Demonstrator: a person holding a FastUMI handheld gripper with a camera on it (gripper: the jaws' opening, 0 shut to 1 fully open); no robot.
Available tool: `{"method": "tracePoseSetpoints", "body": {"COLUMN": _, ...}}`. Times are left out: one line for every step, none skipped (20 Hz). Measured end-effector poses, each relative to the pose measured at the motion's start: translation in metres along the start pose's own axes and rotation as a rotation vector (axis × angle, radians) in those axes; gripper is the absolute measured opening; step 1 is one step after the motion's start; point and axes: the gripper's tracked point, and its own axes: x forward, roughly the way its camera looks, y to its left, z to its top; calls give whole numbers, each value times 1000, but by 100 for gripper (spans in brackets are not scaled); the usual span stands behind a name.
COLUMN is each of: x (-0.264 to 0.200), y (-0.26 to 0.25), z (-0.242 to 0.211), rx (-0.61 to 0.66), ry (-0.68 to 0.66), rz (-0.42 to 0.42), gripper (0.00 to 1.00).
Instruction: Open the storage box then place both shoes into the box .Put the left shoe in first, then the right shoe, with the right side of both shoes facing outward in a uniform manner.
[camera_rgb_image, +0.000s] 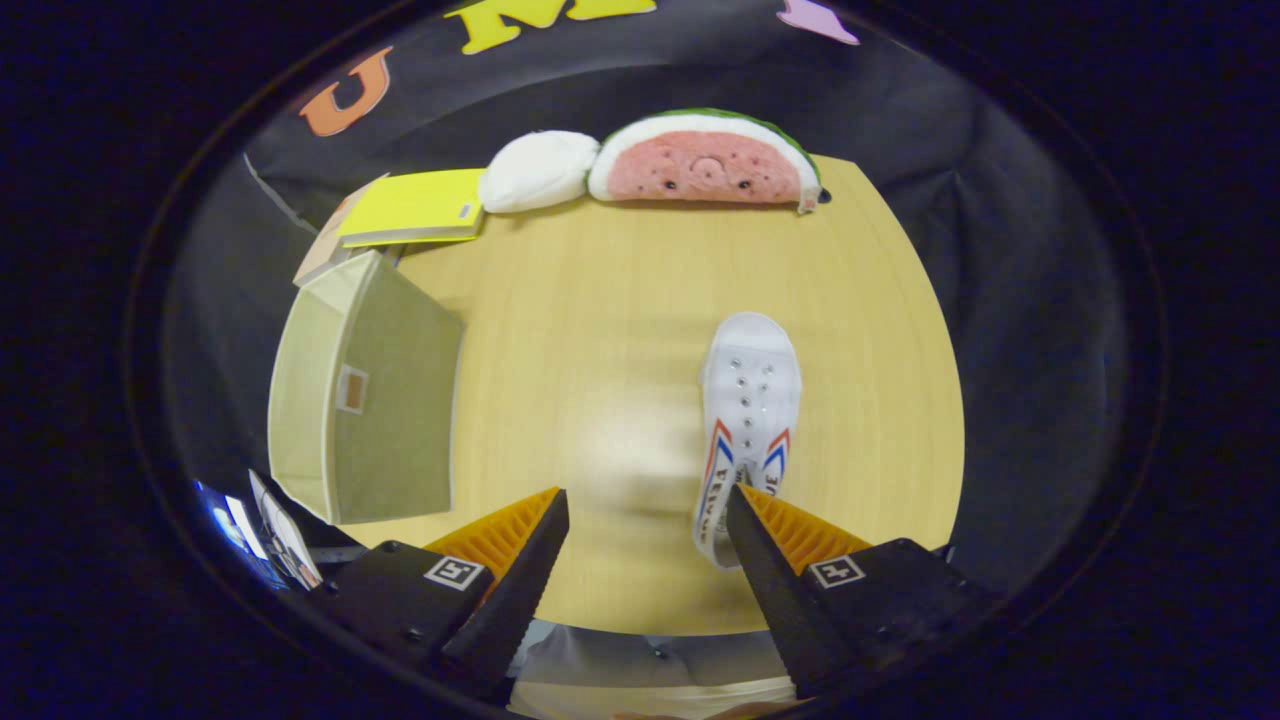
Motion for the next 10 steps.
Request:
{"method": "tracePoseSetpoints", "body": {"x": 6, "y": -12, "z": -2, "rx": 19, "ry": 6, "rz": -6, "gripper": 100}}
{"method": "tracePoseSetpoints", "body": {"x": 14, "y": -23, "z": -3, "rx": 37, "ry": 14, "rz": -10, "gripper": 100}}
{"method": "tracePoseSetpoints", "body": {"x": 21, "y": -34, "z": -4, "rx": 57, "ry": 27, "rz": -12, "gripper": 100}}
{"method": "tracePoseSetpoints", "body": {"x": 27, "y": -40, "z": -9, "rx": 74, "ry": 42, "rz": -10, "gripper": 100}}
{"method": "tracePoseSetpoints", "body": {"x": 34, "y": -48, "z": -11, "rx": 84, "ry": 57, "rz": -13, "gripper": 100}}
{"method": "tracePoseSetpoints", "body": {"x": 40, "y": -55, "z": -12, "rx": 84, "ry": 69, "rz": -19, "gripper": 100}}
{"method": "tracePoseSetpoints", "body": {"x": 46, "y": -61, "z": -12, "rx": 87, "ry": 77, "rz": -23, "gripper": 100}}
{"method": "tracePoseSetpoints", "body": {"x": 51, "y": -67, "z": -13, "rx": 89, "ry": 84, "rz": -34, "gripper": 100}}
{"method": "tracePoseSetpoints", "body": {"x": 54, "y": -74, "z": -12, "rx": 90, "ry": 91, "rz": -47, "gripper": 100}}
{"method": "tracePoseSetpoints", "body": {"x": 56, "y": -78, "z": -10, "rx": 87, "ry": 92, "rz": -56, "gripper": 100}}
